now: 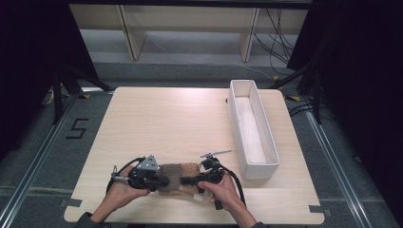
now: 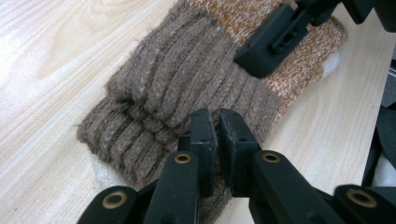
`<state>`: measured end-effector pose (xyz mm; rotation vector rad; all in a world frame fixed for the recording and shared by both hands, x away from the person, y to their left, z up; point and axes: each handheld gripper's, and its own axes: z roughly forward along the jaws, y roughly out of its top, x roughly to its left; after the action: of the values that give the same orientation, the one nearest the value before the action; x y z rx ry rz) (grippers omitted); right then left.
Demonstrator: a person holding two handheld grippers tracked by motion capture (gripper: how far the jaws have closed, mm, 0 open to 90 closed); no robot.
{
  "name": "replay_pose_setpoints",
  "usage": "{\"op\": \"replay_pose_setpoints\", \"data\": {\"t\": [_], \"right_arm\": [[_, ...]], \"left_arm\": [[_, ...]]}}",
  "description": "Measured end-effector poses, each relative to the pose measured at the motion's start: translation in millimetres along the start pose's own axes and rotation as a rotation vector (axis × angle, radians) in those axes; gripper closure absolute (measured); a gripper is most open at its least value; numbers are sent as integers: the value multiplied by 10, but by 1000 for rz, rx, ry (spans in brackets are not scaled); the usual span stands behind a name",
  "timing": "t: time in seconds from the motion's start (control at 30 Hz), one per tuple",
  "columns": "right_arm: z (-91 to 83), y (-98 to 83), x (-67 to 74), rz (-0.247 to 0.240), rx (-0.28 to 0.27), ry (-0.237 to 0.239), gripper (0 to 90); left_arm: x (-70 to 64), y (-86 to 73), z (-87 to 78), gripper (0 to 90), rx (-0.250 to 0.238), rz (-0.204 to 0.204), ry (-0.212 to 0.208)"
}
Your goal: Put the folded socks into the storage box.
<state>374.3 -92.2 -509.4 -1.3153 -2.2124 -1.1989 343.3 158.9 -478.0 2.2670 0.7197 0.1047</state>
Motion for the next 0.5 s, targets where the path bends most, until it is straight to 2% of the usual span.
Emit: {"op": "replay_pose_setpoints", "data": {"t": [0.03, 0.1, 0.17, 0.2, 0.23, 0.27, 0.33, 0.37, 0.4, 0.47, 0.5], "right_arm": [[-12, 2, 20, 0, -1, -21, 505], [-15, 8, 19, -46, -2, -1, 520], [-29, 14, 41, -59, 0, -4, 530], [-32, 19, 59, -48, 10, -7, 533], [-34, 26, 54, -79, 6, -22, 534], [-45, 28, 75, -91, 6, -37, 536], [-63, 45, 99, -119, 14, -36, 540], [-64, 56, 101, -127, 17, -19, 542], [-74, 70, 121, -126, 20, -34, 543], [-90, 114, 135, -160, 27, -43, 544], [-99, 136, 143, -176, 34, -36, 545]], "left_arm": [[-2, 0, -2, 834, 2, 5, 2], [-11, 1, 2, 832, -8, 3, 2], [5, -3, -17, 826, 1, 20, 1], [4, -6, -22, 821, -8, 21, -4], [-6, -8, -27, 808, -27, 8, -12], [-3, -5, -48, 782, -32, 7, -21], [-22, -2, -87, 722, -49, -3, -25], [-34, -1, -113, 677, -57, 1, -20], [-53, -1, -149, 627, -65, 7, -11], [-71, -8, -242, 558, -75, 14, 11], [-86, -21, -275, 536, -84, -1, 13]]}}
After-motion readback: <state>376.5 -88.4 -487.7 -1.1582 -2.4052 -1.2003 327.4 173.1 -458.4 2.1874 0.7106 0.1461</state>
